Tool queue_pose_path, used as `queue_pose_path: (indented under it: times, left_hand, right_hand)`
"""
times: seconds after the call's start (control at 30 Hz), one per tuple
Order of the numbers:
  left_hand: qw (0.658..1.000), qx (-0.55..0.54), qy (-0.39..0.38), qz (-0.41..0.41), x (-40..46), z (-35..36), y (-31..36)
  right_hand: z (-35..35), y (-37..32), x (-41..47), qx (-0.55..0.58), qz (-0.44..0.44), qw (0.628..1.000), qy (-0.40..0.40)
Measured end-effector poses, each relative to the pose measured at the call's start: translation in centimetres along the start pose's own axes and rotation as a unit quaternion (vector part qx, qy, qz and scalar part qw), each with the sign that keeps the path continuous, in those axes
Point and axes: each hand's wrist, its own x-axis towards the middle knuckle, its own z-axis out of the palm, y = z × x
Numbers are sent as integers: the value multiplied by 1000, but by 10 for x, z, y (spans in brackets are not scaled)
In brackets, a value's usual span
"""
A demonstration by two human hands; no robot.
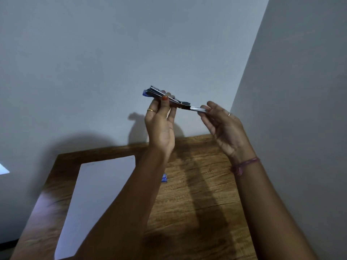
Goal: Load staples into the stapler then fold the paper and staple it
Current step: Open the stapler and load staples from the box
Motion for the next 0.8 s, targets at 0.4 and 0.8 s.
queue_pose_path:
  times: [0.4,0.8]
  left_hand:
    - [991,120,-66,8,-15,-1,-3]
    - [979,162,-120,-12,-17,12,16]
  right_hand:
    - [34,-24,-1,-448,-217,863,-86]
    - [65,-45,6,-514,-192,813,-193]
